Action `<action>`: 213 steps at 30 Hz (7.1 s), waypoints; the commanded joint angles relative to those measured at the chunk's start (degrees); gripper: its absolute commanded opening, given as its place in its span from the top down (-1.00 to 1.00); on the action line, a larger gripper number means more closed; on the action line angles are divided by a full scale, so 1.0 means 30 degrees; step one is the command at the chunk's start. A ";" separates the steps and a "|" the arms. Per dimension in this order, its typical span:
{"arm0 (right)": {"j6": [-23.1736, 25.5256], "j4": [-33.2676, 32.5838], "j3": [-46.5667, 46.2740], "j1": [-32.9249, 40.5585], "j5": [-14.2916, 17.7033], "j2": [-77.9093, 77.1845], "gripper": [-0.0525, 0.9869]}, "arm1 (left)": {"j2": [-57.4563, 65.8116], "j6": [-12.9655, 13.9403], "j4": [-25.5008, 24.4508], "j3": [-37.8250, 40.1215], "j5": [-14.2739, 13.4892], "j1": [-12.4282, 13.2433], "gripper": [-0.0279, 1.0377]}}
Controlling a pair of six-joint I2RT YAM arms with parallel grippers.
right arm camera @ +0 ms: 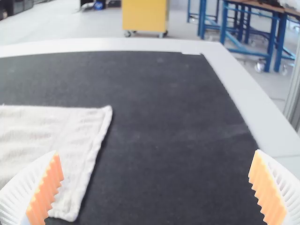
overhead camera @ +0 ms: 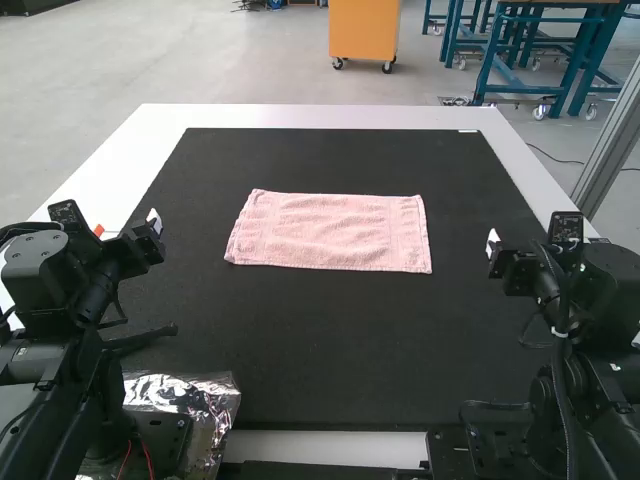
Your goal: Fold the towel.
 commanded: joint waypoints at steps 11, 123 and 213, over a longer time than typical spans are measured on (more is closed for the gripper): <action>-0.0156 -0.0047 -0.0135 -0.0214 -0.0083 -0.0186 -0.85 | -0.0033 -0.0325 0.0036 -0.0106 -0.0266 0.0217 -0.87; -0.0010 -0.0516 2.8576 0.2686 -0.2280 4.3144 -0.85 | 4.3971 0.7029 -0.0667 2.9953 0.0466 -0.4353 -0.84; -0.0889 -0.2127 1.6769 0.1544 -0.5737 3.2158 -0.87 | 2.9557 0.6560 0.1208 1.4543 0.2049 -0.3181 -0.88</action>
